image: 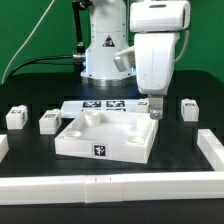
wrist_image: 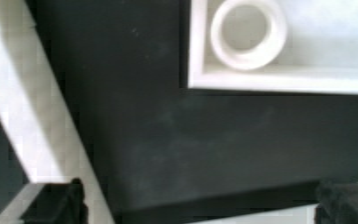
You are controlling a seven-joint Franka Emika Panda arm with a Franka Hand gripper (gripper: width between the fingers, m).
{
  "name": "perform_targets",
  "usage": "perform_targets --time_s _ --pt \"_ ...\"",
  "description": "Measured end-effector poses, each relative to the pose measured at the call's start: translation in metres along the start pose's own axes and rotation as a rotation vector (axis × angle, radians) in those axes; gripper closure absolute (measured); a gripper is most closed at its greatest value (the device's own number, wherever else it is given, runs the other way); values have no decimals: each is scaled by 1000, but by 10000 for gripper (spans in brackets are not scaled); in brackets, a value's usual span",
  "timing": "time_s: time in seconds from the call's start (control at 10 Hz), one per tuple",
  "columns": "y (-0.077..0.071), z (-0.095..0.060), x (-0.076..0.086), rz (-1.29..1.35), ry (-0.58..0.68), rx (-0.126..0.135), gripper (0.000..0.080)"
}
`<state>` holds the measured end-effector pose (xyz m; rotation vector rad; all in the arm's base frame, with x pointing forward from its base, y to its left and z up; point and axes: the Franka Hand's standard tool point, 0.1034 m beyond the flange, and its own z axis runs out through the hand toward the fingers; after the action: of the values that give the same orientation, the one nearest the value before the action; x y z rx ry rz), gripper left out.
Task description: Assemble one leg
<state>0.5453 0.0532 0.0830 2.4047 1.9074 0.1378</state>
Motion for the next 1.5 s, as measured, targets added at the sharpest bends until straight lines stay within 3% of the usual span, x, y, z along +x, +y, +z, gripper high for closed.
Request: perform_targets --time_s 0.2,0.3,0.9,1.2,1.4,1.5 --pt "-33 0 -20 -22 -16 32 150" --pt "-42 3 -28 -33 -21 48 150" --pt "-46 7 -35 -45 -22 56 150" --pt "-80 25 -70 -65 -12 65 150" --pt "-101 40 -82 -45 -4 82 150" --pt "-104 43 -82 -42 2 75 150"
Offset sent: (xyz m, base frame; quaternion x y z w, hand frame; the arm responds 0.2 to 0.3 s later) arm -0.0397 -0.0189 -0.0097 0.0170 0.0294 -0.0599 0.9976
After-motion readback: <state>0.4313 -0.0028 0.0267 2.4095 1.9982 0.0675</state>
